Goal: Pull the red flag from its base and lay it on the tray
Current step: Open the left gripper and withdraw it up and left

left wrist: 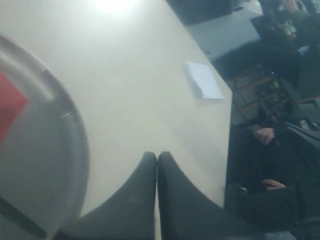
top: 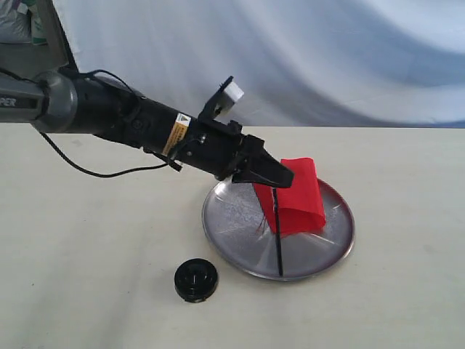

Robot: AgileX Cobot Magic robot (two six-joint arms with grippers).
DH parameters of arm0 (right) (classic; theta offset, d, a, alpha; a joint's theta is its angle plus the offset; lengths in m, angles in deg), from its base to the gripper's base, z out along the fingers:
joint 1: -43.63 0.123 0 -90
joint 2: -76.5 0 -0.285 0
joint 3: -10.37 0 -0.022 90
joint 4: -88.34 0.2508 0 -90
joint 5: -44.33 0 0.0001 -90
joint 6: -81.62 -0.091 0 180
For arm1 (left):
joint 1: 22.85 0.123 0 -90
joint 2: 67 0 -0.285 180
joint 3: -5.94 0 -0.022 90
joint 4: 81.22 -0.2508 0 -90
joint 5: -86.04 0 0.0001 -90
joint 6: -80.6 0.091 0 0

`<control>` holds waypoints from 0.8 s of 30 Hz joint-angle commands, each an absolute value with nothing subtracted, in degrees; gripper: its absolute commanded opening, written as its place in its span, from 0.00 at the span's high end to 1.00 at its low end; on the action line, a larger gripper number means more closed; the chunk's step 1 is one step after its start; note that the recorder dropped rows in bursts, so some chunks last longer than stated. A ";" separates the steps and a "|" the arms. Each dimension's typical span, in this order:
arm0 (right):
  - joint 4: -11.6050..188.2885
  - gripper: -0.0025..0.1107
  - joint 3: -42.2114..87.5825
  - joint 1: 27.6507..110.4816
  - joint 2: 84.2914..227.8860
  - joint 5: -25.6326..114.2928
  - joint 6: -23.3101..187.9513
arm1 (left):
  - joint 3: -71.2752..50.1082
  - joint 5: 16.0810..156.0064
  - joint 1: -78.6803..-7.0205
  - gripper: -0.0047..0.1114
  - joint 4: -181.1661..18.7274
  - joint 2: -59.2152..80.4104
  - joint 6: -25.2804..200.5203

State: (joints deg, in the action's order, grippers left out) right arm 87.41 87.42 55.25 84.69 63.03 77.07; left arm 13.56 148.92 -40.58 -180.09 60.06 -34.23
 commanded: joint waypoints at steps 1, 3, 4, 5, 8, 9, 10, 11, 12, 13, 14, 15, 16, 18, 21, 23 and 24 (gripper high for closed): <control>86.90 0.98 87.58 55.23 84.29 62.71 77.15 | 13.73 156.01 -40.04 0.96 -181.17 56.34 -34.13; 86.90 0.98 87.58 55.23 84.29 62.71 77.15 | 12.82 156.01 -40.04 0.96 -181.17 54.45 -34.27; 86.90 0.98 87.58 55.23 84.29 62.71 77.15 | 12.18 155.76 -40.04 0.96 -181.17 53.48 -34.27; 86.90 0.98 87.58 55.23 84.29 62.71 77.15 | 10.99 154.62 -40.04 0.96 -181.17 51.89 -34.27; 86.90 0.98 87.58 55.23 84.29 62.71 77.15 | 7.43 151.47 -40.04 0.96 -181.17 47.44 -34.16; 86.90 0.98 87.58 55.23 84.29 62.71 77.15 | 6.34 151.07 -40.04 0.96 -181.17 45.72 -33.87; 86.90 0.98 87.58 55.23 84.29 62.71 77.15 | 5.00 150.66 -40.04 0.96 -181.17 44.35 -33.32; 86.90 0.98 87.58 55.23 84.29 62.71 77.15 | 3.65 150.55 -40.04 0.96 -181.17 42.26 -32.59; 86.90 0.98 87.58 55.23 84.29 62.71 77.15 | 2.26 150.33 -40.04 0.96 -181.17 40.80 -31.91; 86.90 0.98 87.58 55.23 84.29 62.71 77.15 | 0.80 149.89 -40.04 0.96 -181.17 38.90 -31.50; 86.90 0.98 87.58 55.23 84.29 62.71 77.15 | -0.75 148.99 -40.04 0.96 -181.17 36.96 -31.05; 86.90 0.98 87.58 55.23 84.29 62.71 77.15 | -2.08 147.90 -40.04 0.96 -181.17 35.28 -30.55; 86.90 0.98 87.58 55.23 84.29 62.71 77.15 | -3.88 146.06 -40.04 0.96 -181.17 33.03 -29.70; 86.90 0.98 87.58 55.23 84.29 62.71 77.15 | -7.34 141.85 -40.04 0.96 -181.17 28.21 -28.48; 86.90 0.98 87.58 55.23 84.29 62.71 77.15 | -15.18 133.79 -40.04 0.96 -181.17 18.57 -25.62; 86.90 0.98 87.58 55.23 84.29 62.71 77.15 | -20.75 127.96 -40.04 0.96 -181.17 11.30 -23.93; 86.90 0.98 87.58 55.23 84.29 62.71 77.15 | -22.71 125.94 -40.04 0.96 -181.17 8.63 -23.58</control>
